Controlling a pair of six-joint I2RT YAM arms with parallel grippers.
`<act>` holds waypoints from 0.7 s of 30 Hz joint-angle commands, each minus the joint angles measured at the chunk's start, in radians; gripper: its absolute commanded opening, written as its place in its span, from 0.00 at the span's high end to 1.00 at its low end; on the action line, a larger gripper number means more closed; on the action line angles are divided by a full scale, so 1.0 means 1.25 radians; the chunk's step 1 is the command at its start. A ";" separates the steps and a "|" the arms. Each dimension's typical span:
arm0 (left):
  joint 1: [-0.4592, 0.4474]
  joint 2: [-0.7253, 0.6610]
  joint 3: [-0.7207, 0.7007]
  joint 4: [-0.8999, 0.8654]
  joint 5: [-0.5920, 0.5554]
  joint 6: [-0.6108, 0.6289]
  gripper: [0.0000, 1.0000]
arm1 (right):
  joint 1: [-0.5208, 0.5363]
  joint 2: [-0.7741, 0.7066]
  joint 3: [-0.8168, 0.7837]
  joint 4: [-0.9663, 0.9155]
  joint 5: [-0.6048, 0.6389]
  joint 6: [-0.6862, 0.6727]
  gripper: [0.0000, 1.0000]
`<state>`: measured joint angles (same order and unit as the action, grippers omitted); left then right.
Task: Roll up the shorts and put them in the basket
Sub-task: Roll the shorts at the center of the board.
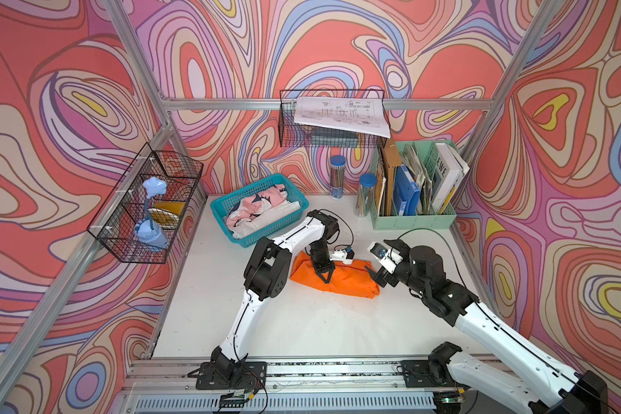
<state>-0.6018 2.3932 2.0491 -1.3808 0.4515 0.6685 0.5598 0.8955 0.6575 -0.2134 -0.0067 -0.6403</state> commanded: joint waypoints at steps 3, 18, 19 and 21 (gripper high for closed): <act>0.013 0.094 0.065 -0.123 0.010 -0.019 1.00 | 0.090 -0.002 -0.071 -0.022 -0.006 -0.175 0.02; 0.030 0.146 0.057 -0.116 0.018 -0.017 1.00 | 0.172 0.184 -0.103 0.036 0.015 -0.183 0.02; 0.030 0.145 0.051 -0.113 0.016 -0.017 1.00 | 0.172 0.200 -0.105 0.048 0.019 -0.178 0.02; 0.031 0.140 0.043 -0.110 0.014 -0.015 1.00 | 0.171 0.229 -0.103 0.062 0.014 -0.174 0.02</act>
<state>-0.5648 2.5008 2.1445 -1.5146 0.5560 0.6544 0.7692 1.1545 0.5255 -0.1848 0.0040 -0.8726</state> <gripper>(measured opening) 0.168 0.983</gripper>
